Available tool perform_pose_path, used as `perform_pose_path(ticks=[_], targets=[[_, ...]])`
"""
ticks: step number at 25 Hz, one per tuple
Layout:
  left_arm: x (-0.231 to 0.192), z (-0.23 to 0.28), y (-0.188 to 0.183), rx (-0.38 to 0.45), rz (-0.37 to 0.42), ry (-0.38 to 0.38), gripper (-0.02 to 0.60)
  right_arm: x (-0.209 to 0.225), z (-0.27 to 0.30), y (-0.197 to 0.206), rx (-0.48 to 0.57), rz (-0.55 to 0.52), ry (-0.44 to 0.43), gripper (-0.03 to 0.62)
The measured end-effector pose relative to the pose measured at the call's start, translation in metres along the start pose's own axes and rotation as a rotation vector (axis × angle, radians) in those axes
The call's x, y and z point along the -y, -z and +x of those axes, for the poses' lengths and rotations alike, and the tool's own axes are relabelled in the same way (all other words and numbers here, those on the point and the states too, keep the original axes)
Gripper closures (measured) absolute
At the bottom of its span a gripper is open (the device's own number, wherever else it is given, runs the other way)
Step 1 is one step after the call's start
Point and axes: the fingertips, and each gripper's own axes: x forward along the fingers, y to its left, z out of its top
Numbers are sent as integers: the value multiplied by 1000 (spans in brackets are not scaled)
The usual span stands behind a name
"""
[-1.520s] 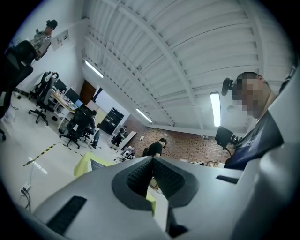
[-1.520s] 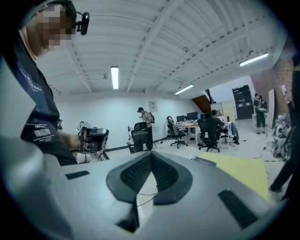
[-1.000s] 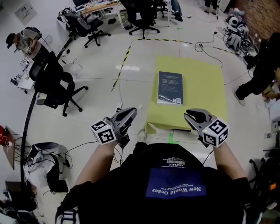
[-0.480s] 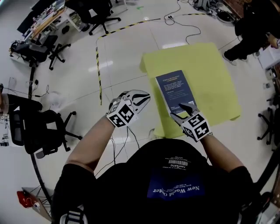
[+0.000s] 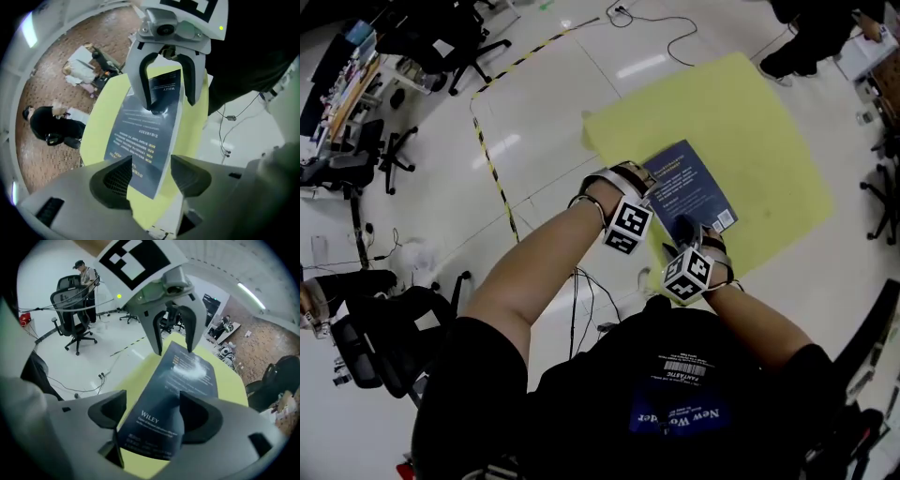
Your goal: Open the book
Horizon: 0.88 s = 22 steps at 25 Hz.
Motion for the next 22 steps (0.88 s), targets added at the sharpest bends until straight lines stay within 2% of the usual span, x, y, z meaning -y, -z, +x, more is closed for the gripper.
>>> perform_pose_path(ticks=[3,8,12,16,22], targets=[[8,27,0,-30,114,53,339,-4,13,12,-46,-34,14,266],[13,45,0,-53,165,73,330,-5,16,17,-68,-69,35,272],[13,45,-4,-41,182,92,333,-9,8,18,-39,-10,-20,366],[13,34,-4,-24,172,133,399,-7,-8,10,0,62,-77,512],[-4,4,-7,18,110,122,469,15,-41,-2,68,166,-132,545]])
